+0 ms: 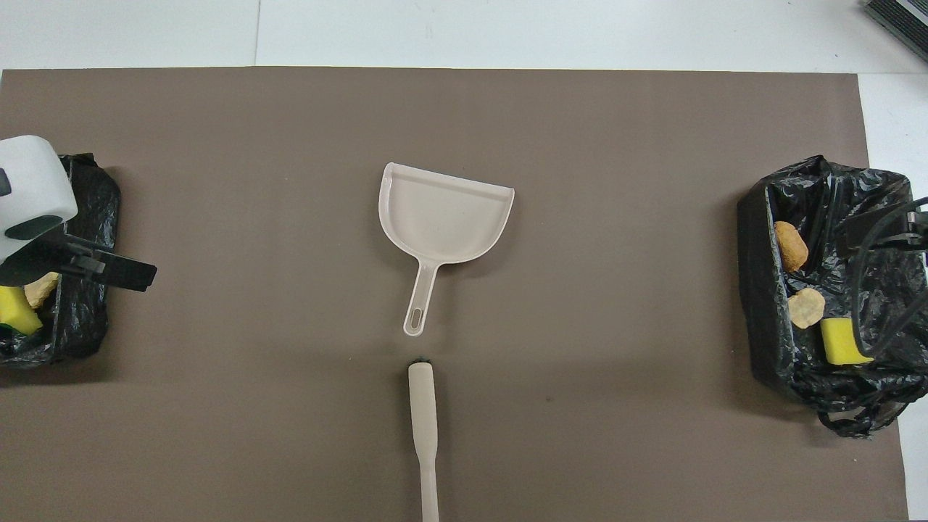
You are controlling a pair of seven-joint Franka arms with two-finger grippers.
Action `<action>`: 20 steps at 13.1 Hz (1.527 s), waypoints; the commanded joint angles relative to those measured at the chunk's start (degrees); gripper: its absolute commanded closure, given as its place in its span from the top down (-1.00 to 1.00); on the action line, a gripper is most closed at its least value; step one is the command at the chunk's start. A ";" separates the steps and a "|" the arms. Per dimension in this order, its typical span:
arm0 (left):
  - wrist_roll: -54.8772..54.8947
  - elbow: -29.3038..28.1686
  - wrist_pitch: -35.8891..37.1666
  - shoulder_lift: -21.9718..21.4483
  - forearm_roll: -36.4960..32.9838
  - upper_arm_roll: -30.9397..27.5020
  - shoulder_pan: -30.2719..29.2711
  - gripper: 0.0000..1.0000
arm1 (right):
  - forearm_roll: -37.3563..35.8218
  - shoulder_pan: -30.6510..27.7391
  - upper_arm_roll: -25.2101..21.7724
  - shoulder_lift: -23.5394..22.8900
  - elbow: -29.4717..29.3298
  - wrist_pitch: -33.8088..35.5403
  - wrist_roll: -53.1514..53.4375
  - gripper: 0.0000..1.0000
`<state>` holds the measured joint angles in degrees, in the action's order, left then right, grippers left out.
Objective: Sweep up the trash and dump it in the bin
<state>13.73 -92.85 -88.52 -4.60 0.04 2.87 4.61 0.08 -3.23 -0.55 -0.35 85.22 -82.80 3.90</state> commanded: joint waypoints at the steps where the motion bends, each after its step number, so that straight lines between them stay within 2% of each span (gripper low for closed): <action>1: 1.04 9.95 5.98 6.34 0.14 0.47 -2.40 1.00 | 0.97 -0.37 0.20 1.41 1.62 -0.87 -1.44 1.00; 3: 0.95 10.76 6.00 6.36 -0.03 0.55 -2.41 1.00 | 1.06 -0.37 0.20 1.41 1.62 -0.87 -1.44 1.00; 7: -0.11 7.42 6.43 4.42 0.14 0.56 -2.50 1.00 | 1.06 -0.37 0.20 1.41 1.62 -0.87 -1.44 1.00; 11: -5.11 7.60 5.82 4.51 0.75 0.47 -2.76 1.00 | 0.97 -0.37 0.20 1.41 1.62 -0.87 -1.44 1.00; 20: -5.47 7.25 6.43 3.81 0.67 0.47 -2.67 1.00 | 1.06 -0.37 0.20 1.41 1.62 -0.87 -1.44 1.00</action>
<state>8.89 -85.06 -82.96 0.13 0.04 2.95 2.61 0.09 -3.23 -0.55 -0.35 85.22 -82.80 3.90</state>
